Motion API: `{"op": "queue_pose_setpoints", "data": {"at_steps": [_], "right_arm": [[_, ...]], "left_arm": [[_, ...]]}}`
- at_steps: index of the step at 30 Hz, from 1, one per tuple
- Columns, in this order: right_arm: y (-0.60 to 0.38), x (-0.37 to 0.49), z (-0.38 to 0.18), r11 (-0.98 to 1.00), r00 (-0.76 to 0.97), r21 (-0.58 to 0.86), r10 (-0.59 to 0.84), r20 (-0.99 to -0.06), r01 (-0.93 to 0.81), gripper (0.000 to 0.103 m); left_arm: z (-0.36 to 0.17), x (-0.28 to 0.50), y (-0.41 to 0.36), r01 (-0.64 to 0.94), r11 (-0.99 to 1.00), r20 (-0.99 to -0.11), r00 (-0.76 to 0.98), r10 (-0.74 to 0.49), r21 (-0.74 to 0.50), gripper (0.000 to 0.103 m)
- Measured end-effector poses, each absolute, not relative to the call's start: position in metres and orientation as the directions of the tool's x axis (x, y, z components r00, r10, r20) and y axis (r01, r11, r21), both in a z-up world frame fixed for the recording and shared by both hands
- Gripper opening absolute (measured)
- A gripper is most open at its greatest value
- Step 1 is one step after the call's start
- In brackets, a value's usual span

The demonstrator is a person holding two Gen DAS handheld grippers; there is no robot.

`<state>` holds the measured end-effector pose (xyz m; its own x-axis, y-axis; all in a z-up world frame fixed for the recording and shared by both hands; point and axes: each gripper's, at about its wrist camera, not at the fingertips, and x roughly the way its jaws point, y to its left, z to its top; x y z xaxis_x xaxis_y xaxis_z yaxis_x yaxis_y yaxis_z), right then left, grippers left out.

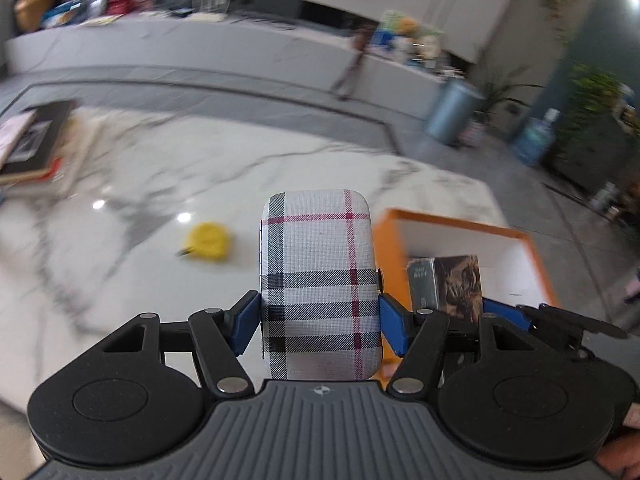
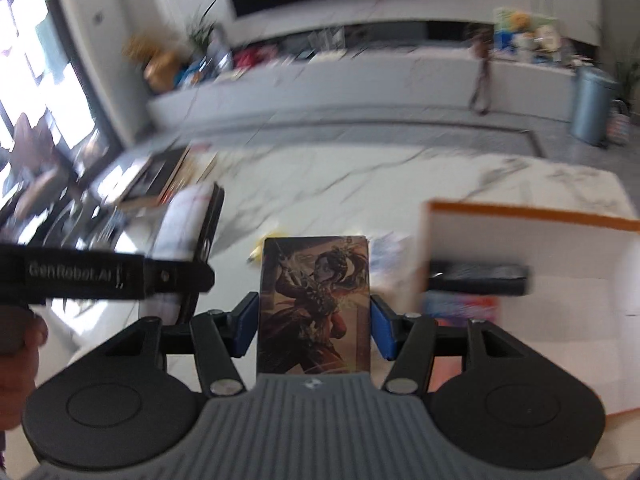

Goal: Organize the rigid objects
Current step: 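Lift the plaid case and portrait card box and carry them over the orange box, then lower the plaid case and card box into the box and open both grippers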

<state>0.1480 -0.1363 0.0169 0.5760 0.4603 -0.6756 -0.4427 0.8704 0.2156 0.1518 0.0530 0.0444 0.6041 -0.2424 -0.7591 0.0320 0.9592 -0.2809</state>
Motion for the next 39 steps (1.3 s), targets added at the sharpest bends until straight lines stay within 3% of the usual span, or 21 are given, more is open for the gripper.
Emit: {"op": "queue_pose_setpoints", "data": {"at_steps": [8, 15, 22, 28, 33, 39], "right_arm": [[-0.256, 0.169, 0.025, 0.947, 0.640, 0.198, 0.318, -0.699, -0.253, 0.059], [-0.320, 0.205, -0.007, 0.979, 0.594, 0.166, 0.204, -0.778, -0.119, 0.059], [-0.338, 0.231, -0.051, 0.980, 0.487, 0.124, 0.185, -0.854, -0.157, 0.059], [-0.342, 0.246, -0.073, 0.970, 0.424, 0.079, 0.172, -0.889, -0.229, 0.059], [-0.345, 0.256, -0.071, 0.961, 0.392, 0.124, 0.216, -0.894, -0.247, 0.059], [-0.341, 0.258, -0.072, 0.943, 0.330, 0.142, 0.243, -0.912, -0.301, 0.059]], "left_arm": [[0.045, 0.188, -0.068, 0.225, 0.911, -0.754, 0.511, -0.412, -0.345, 0.072], [-0.007, 0.226, -0.152, 0.255, 0.904, -0.827, 0.374, -0.421, -0.345, 0.072], [-0.064, 0.249, -0.176, 0.174, 0.918, -0.883, 0.261, -0.391, -0.355, 0.072], [-0.082, 0.251, -0.170, 0.130, 0.934, -0.904, 0.237, -0.355, -0.332, 0.072], [-0.088, 0.243, -0.164, 0.152, 0.938, -0.909, 0.243, -0.340, -0.310, 0.072], [-0.090, 0.238, -0.174, 0.227, 0.953, -0.925, 0.276, -0.261, -0.201, 0.073]]}}
